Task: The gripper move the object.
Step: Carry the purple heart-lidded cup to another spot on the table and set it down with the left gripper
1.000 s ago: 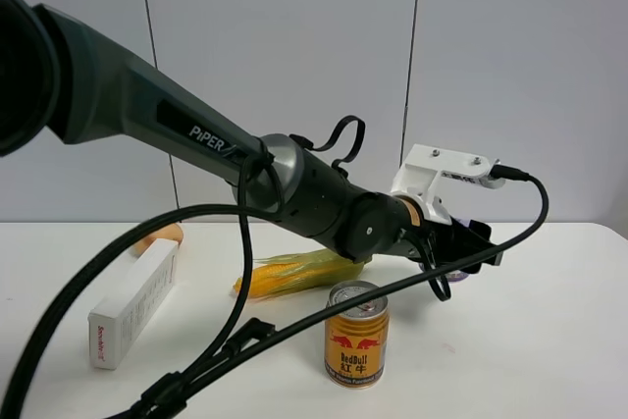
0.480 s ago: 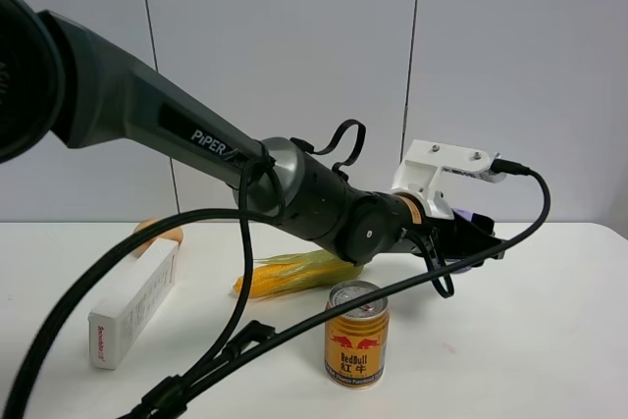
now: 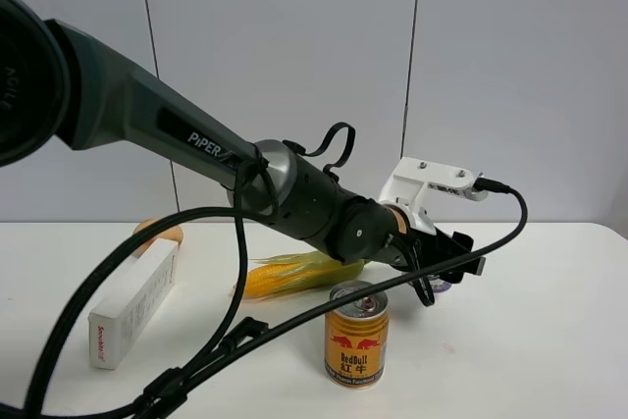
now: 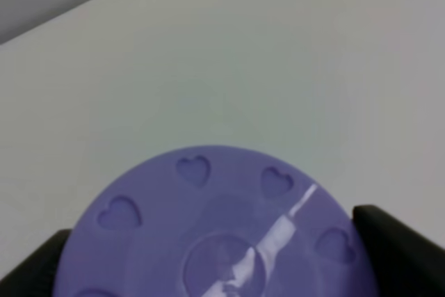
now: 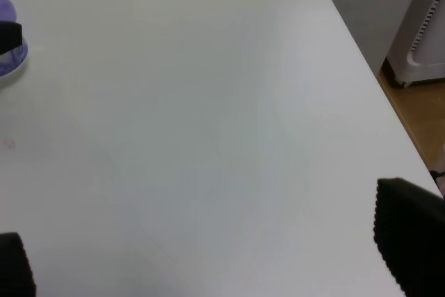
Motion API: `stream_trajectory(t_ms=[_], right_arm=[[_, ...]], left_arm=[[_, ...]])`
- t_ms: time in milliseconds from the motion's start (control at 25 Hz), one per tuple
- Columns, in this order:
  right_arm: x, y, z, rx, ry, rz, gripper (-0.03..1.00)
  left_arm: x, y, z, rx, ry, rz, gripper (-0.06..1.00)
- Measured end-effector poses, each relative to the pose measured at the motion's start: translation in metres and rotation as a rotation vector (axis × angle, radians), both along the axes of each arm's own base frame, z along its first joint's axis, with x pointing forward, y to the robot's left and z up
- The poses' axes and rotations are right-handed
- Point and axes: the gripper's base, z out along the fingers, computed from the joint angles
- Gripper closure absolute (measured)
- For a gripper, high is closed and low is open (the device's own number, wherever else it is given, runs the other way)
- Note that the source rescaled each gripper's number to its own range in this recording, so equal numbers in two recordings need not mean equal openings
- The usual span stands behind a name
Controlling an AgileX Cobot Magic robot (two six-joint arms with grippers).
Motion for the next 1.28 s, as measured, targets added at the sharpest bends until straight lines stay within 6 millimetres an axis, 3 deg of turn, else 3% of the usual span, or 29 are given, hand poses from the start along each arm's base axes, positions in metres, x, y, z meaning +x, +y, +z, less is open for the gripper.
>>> stream_trajectory(t_ms=[680,720,760,800,840,920,1000,1160,1280], right_arm=[[0.000,0.000,0.000,0.000,0.000,0.000,-0.03],[0.000,0.000,0.000,0.000,0.000,0.000,-0.03],[0.000,0.000,0.000,0.000,0.000,0.000,-0.03],[0.000,0.000,0.000,0.000,0.000,0.000,-0.03],[0.000,0.000,0.000,0.000,0.000,0.000,-0.03],[0.000,0.000,0.000,0.000,0.000,0.000,-0.03],[0.000,0.000,0.000,0.000,0.000,0.000,-0.03],[0.000,0.000,0.000,0.000,0.000,0.000,-0.03],[0.000,0.000,0.000,0.000,0.000,0.000,-0.03]], left_arm=[[-0.001,0.006,-0.009,0.080,0.078,0.007,0.93],[-0.001,0.006,-0.009,0.076,0.083,0.010,0.87],[-0.001,0.006,-0.009,0.066,0.089,0.017,0.70],[-0.001,0.006,-0.008,0.059,0.092,0.021,0.42],[-0.001,0.005,-0.008,0.051,0.093,0.025,0.21],[-0.001,0.005,-0.008,0.038,0.105,0.035,0.04],[-0.001,0.006,-0.008,0.026,0.118,0.046,-0.02],[-0.001,0.006,-0.005,0.007,0.135,0.061,-0.03],[0.000,0.005,0.012,-0.019,0.124,0.065,-0.03]])
